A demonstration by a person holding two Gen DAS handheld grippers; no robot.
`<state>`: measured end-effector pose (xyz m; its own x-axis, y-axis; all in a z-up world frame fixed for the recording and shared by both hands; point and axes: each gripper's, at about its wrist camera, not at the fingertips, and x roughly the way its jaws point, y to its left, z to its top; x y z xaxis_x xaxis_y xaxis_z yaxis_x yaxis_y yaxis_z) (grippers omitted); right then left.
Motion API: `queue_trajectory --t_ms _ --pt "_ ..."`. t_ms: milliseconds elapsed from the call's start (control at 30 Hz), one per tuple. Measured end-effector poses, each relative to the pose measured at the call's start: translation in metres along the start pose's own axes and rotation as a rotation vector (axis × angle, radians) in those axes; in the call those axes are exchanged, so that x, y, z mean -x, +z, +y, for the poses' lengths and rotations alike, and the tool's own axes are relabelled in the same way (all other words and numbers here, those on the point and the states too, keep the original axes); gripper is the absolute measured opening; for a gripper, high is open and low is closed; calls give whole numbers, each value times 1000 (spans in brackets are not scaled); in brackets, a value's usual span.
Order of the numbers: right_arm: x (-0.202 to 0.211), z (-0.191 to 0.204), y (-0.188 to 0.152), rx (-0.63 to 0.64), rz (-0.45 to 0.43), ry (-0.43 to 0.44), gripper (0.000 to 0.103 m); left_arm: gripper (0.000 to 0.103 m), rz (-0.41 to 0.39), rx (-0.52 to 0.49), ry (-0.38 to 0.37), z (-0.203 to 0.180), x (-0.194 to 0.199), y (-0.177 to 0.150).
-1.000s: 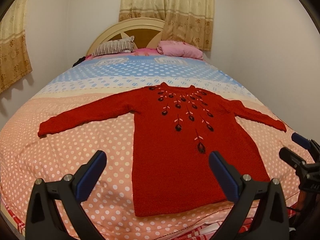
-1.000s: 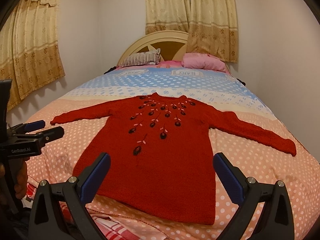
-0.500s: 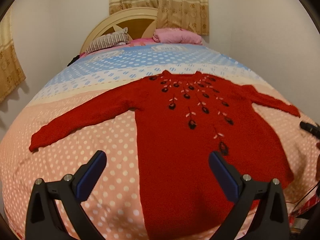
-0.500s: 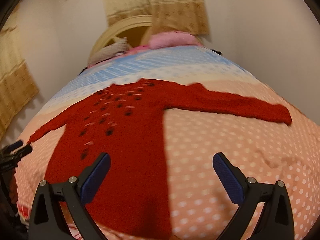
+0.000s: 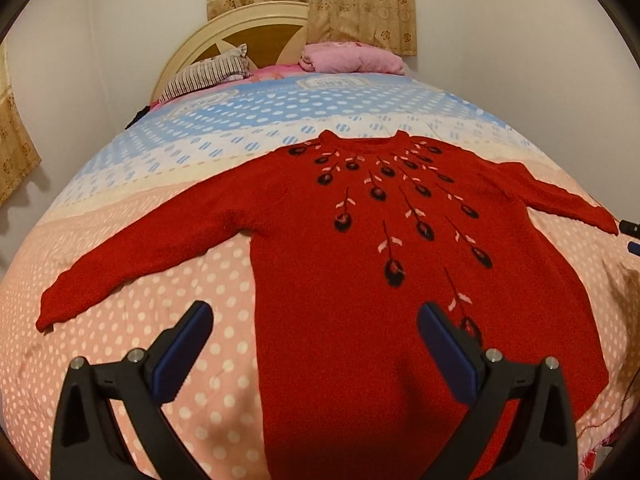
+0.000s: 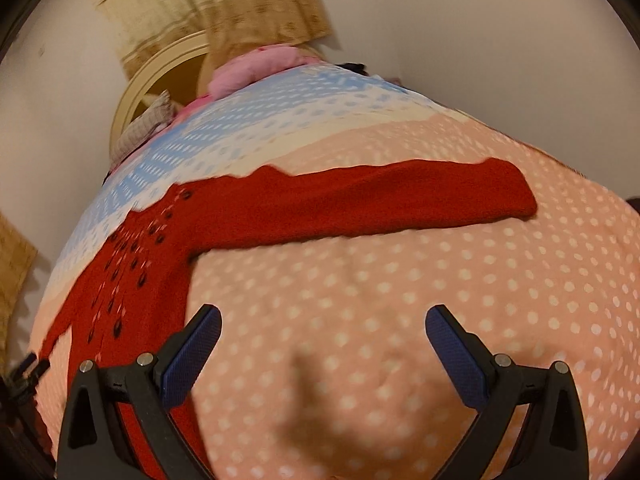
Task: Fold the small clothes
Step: 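Move the right tool to the sweater's sleeve cuff and grasp it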
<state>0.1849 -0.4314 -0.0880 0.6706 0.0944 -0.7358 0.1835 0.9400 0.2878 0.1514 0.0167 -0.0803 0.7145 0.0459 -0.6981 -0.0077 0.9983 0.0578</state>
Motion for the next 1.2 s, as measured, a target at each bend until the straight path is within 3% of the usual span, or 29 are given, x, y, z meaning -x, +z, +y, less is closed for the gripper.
queue_trajectory --t_ms 300,367,533,667,800,933,1100,1167,1200 --pt "-15 -71 43 -111 -24 -106 100 103 -2 19 58 0 -31 7" --pt "-18 -82 49 -125 -25 -114 93 103 1 30 68 2 -37 8" --pt "-31 -112 67 -181 -13 -133 92 103 14 51 102 8 -49 10" --pt "-39 -137 77 -241 -9 -150 79 103 26 82 105 14 -54 9" --pt "-49 -159 86 -294 4 -174 75 103 16 64 139 13 -59 11" --pt "-58 -176 90 -331 23 -141 60 103 6 51 185 17 -65 14" --pt "-67 -178 90 -331 40 -92 58 103 6 74 211 26 -72 18" --pt "-73 -173 89 -311 52 -66 40 103 15 90 210 30 -75 17" --pt "-74 -171 89 -302 56 -62 39 103 18 96 209 31 -75 16"
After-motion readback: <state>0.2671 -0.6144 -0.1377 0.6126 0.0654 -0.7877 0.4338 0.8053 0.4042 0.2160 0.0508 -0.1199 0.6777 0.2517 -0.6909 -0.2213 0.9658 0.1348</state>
